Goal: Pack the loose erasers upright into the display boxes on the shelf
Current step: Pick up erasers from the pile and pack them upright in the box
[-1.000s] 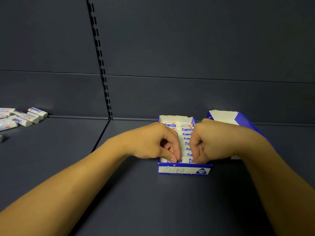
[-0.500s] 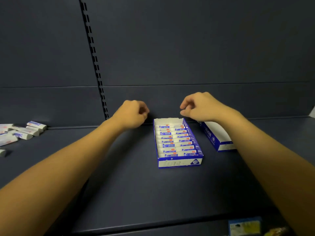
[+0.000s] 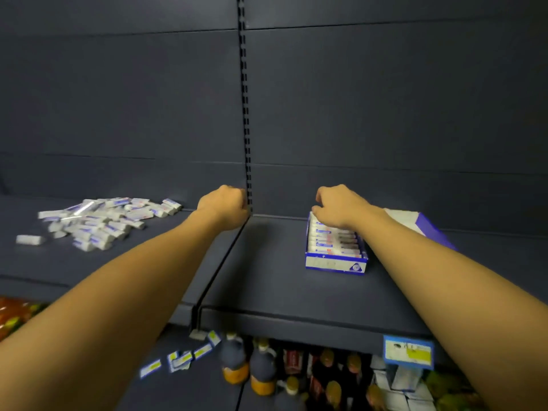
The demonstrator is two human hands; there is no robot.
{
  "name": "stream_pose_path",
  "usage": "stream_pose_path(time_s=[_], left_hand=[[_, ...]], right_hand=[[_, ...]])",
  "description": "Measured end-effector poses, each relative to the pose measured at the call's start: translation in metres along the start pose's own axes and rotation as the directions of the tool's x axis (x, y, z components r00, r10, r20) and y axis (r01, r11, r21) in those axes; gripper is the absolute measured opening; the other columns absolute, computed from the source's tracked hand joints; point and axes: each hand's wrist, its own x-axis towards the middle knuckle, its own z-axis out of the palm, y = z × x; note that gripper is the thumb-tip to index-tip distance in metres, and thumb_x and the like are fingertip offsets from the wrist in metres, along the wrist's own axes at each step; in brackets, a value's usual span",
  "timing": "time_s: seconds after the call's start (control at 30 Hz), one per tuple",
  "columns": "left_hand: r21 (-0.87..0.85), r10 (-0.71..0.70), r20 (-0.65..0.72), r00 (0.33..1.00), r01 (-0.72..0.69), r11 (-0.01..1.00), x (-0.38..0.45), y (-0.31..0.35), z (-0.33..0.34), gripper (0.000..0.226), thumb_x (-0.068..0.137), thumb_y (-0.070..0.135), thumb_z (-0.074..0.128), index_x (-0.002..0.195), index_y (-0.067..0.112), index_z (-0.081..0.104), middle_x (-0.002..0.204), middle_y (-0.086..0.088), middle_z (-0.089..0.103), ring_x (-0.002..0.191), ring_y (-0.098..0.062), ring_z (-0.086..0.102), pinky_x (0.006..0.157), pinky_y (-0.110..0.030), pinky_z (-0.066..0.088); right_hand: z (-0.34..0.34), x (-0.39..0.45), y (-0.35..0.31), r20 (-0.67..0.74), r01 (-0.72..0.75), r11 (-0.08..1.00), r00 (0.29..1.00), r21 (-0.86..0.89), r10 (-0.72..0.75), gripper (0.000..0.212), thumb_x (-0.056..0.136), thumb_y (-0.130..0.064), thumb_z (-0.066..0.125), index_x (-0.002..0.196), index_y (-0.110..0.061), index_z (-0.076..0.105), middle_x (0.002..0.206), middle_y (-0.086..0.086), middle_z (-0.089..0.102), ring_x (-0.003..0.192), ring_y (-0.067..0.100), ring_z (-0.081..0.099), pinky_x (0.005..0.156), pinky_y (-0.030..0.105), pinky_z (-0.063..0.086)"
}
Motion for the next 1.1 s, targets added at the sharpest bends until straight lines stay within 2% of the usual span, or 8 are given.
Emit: stream_pose_path(time_s=[0.17, 0.33, 0.43, 0.53, 0.67, 0.87, 1.0, 1.1], left_hand=[[-0.014, -0.094, -0.045, 0.995, 0.093, 0.996, -0.062, -0.023, -0.021, 0.029, 0.098, 0.028, 0.043, 0.113, 0.016, 0.065, 0.111, -0.012, 0.065, 0.091, -0.034, 0.06, 0.081, -0.043, 0.055], [0.013, -0.177, -0.078, 0.981, 0.178, 0.984, -0.106, -0.072, -0.036, 0.028, 0.097, 0.03, 0.044, 0.11, 0.016, 0.064, 0.112, -0.016, 0.066, 0.097, -0.038, 0.061, 0.08, -0.041, 0.052], [0.03, -0.213, -0.079, 0.974, 0.216, 0.976, -0.123, -0.109, -0.048, 0.027, 0.096, 0.029, 0.045, 0.109, 0.015, 0.064, 0.112, -0.015, 0.065, 0.095, -0.036, 0.061, 0.08, -0.041, 0.053], [0.026, -0.244, -0.076, 0.967, 0.247, 0.969, -0.135, -0.152, -0.059, 0.033, 0.095, 0.026, 0.047, 0.123, 0.019, 0.063, 0.123, -0.014, 0.063, 0.104, -0.035, 0.062, 0.087, -0.043, 0.054], [0.025, -0.271, -0.051, 0.961, 0.272, 0.962, -0.15, -0.214, -0.073, 0.044, 0.092, 0.022, 0.051, 0.135, 0.025, 0.058, 0.135, -0.011, 0.057, 0.113, -0.034, 0.06, 0.09, -0.041, 0.053], [0.001, -0.293, 0.004, 0.956, 0.293, 0.956, -0.16, -0.305, -0.072, 0.043, 0.091, 0.019, 0.053, 0.132, 0.026, 0.059, 0.133, -0.008, 0.058, 0.107, -0.031, 0.061, 0.086, -0.039, 0.054], [-0.01, -0.306, 0.022, 0.952, 0.307, 0.952, -0.157, -0.346, -0.062, 0.055, 0.094, 0.022, 0.054, 0.147, 0.028, 0.045, 0.14, -0.009, 0.053, 0.117, -0.033, 0.058, 0.089, -0.041, 0.053], [-0.038, -0.312, 0.02, 0.95, 0.313, 0.949, -0.146, -0.369, -0.05, 0.05, 0.094, 0.022, 0.054, 0.144, 0.021, 0.05, 0.135, -0.01, 0.057, 0.11, -0.031, 0.061, 0.088, -0.041, 0.055]], right_hand=[[0.003, -0.019, -0.068, 0.055, 0.131, 0.991, 0.99, 0.028, -0.133, 0.033, 0.098, -0.033, 0.05, 0.12, -0.009, 0.057, 0.113, 0.012, 0.06, 0.095, 0.03, 0.061, 0.084, 0.045, 0.056], [0.013, -0.025, -0.139, 0.076, 0.221, 0.975, 0.972, 0.025, -0.223, 0.03, 0.099, -0.035, 0.048, 0.114, -0.01, 0.057, 0.11, 0.011, 0.06, 0.086, 0.029, 0.058, 0.074, 0.038, 0.05], [0.018, -0.022, -0.185, 0.098, 0.259, 0.965, 0.96, 0.031, -0.26, 0.034, 0.102, -0.037, 0.045, 0.119, -0.009, 0.054, 0.113, 0.012, 0.06, 0.091, 0.029, 0.059, 0.079, 0.04, 0.052], [0.022, -0.016, -0.234, 0.094, 0.278, 0.96, 0.956, 0.019, -0.279, 0.039, 0.102, -0.041, 0.045, 0.126, -0.011, 0.053, 0.119, 0.012, 0.057, 0.096, 0.029, 0.059, 0.082, 0.04, 0.053], [0.032, 0.0, -0.297, 0.065, 0.256, 0.964, 0.963, 0.069, -0.26, 0.039, 0.1, -0.042, 0.047, 0.125, -0.012, 0.054, 0.123, 0.013, 0.058, 0.1, 0.031, 0.059, 0.089, 0.045, 0.054], [0.054, 0.023, -0.368, 0.05, 0.176, 0.98, 0.982, 0.097, -0.181, 0.037, 0.096, -0.041, 0.052, 0.122, -0.014, 0.057, 0.122, 0.013, 0.06, 0.1, 0.032, 0.06, 0.088, 0.043, 0.054], [0.072, 0.041, -0.396, 0.076, 0.155, 0.98, 0.983, 0.121, -0.165, 0.036, 0.096, -0.037, 0.055, 0.124, -0.015, 0.058, 0.126, 0.013, 0.06, 0.104, 0.031, 0.06, 0.092, 0.041, 0.052], [0.081, 0.056, -0.406, 0.09, 0.149, 0.981, 0.983, 0.126, -0.161, 0.035, 0.095, -0.035, 0.058, 0.125, -0.016, 0.059, 0.128, 0.013, 0.058, 0.106, 0.03, 0.059, 0.091, 0.039, 0.051]])
